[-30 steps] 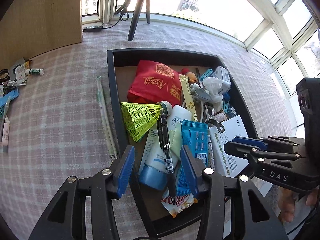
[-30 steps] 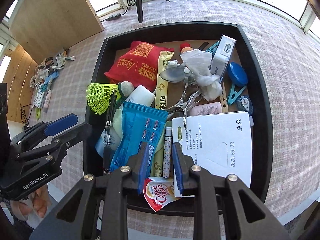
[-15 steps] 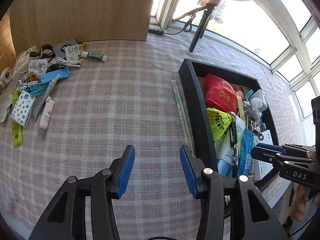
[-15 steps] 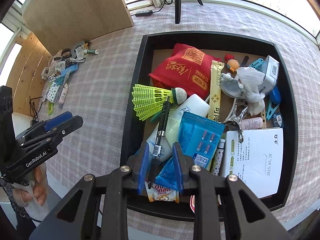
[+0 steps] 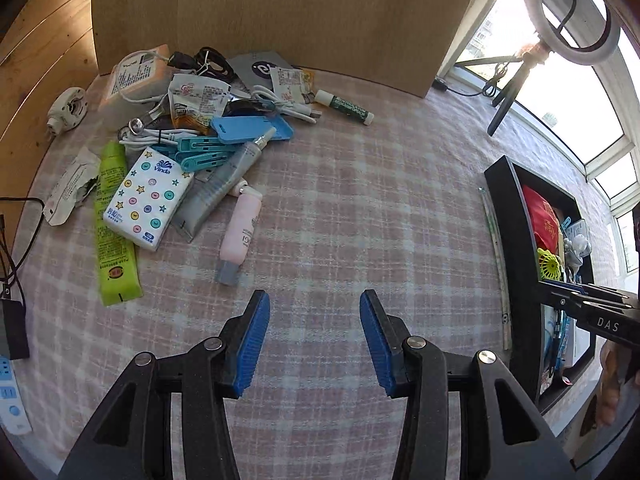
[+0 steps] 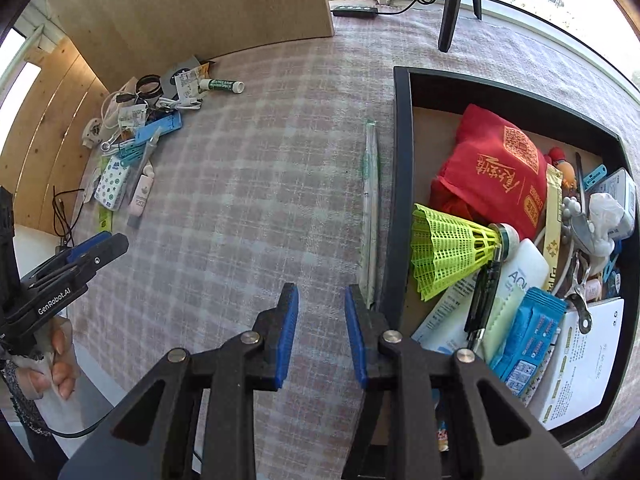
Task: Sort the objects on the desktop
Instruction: 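Grasp the pink bottle with the left tool while the right tool grasps the wooden chopsticks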
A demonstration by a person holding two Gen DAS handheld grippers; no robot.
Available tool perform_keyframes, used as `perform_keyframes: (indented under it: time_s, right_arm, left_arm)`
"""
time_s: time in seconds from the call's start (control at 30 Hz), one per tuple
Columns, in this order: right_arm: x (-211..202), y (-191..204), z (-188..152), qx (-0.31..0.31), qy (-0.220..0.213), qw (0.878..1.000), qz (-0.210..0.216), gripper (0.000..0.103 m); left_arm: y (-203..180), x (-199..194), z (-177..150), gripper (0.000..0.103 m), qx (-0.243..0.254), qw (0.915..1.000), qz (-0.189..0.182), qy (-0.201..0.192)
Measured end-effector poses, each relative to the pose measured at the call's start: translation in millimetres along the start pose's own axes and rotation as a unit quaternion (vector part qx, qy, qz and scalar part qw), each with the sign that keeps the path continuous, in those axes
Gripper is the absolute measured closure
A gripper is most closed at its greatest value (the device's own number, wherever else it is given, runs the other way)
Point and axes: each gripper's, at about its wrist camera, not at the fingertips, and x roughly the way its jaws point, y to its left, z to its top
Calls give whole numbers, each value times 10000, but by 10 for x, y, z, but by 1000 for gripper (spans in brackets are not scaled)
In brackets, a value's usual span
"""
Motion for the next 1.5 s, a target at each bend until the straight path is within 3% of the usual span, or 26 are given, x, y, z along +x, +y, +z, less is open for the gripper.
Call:
perform_keyframes:
  time_s: [0.3, 0.47, 0.7, 0.87, 0.97, 1.07, 1.23, 1.4, 1.5]
  right_arm:
    - [451, 51, 546, 152, 355, 9967, -712, 72]
    - [591, 105, 671, 126, 476, 9930, -1071, 65]
    - [799, 144, 755, 39, 707, 9864, -1485, 65]
    - [847, 129, 796, 59, 803, 9867, -1413, 65]
    - [863, 123, 791, 90, 983, 9894, -1065, 65]
    - [863, 163, 762, 43, 1082, 9909, -794, 59]
    - [820, 145, 737, 108, 1054, 9926, -584, 60]
    - [804, 202, 667, -270, 1157, 9871, -1069, 62]
    - [793, 236, 633, -356, 1111, 9865, -1146, 62]
  left_arm:
    - [307, 193, 213, 59, 32, 9999, -1, 158]
    - [386, 304, 294, 59, 18, 9997, -70, 248]
    - [373, 430, 388, 59, 160, 9993, -48, 338]
    - [342, 548, 422, 59, 251, 9987, 17, 447]
    - [323, 620, 427, 60, 232, 9985, -7, 502]
    - [284, 700, 435, 74, 267, 9981, -20, 560]
    - [245, 748, 467, 80, 337, 9980, 57, 524]
    - [239, 739, 465, 80, 297, 9982, 93, 510]
    - [227, 716, 423, 84, 294, 9983, 160, 480]
